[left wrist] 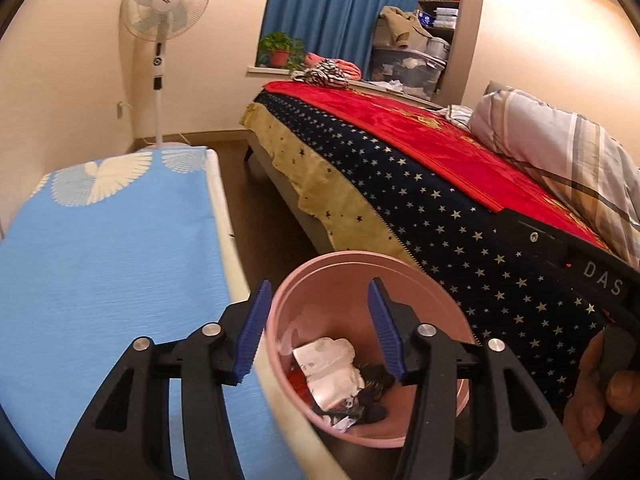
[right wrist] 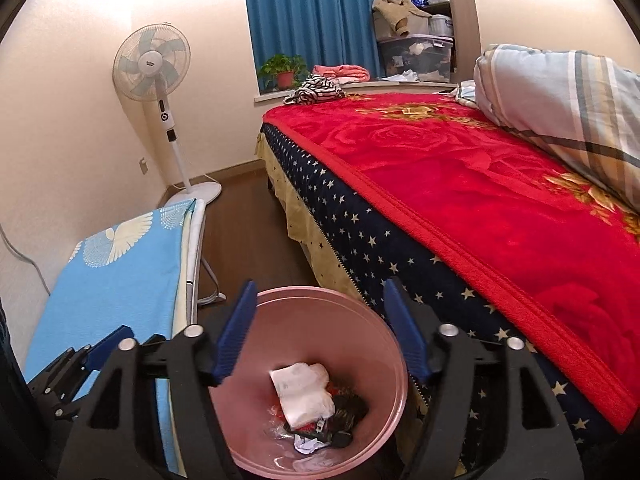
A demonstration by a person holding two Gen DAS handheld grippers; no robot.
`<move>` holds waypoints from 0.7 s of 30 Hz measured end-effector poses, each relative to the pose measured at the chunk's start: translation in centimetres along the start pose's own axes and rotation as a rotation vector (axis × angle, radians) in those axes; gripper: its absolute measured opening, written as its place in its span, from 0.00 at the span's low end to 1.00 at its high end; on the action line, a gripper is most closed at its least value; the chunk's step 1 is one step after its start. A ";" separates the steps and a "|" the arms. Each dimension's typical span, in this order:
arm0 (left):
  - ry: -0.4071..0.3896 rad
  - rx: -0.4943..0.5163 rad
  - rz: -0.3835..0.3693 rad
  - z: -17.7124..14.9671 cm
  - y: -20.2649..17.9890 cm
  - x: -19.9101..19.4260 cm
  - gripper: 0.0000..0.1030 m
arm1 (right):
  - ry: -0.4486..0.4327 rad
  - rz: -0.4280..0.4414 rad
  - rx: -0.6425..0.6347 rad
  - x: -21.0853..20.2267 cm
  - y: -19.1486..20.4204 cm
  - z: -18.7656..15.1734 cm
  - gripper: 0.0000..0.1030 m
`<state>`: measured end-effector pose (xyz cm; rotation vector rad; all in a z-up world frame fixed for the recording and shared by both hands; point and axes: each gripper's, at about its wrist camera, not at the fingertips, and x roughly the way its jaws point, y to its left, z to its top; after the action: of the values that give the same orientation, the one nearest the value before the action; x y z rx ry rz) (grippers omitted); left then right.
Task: Collect trash
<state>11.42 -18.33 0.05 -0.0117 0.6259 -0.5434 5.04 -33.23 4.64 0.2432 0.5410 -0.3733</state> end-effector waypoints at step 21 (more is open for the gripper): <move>-0.087 -0.068 0.326 -5.1 5.2 -10.8 0.92 | -0.065 0.128 -0.169 -8.0 5.6 -6.1 0.95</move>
<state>3.76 -7.87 0.94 0.0026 0.5474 -0.2055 -1.84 -23.90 4.60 0.1015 0.4876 -0.2092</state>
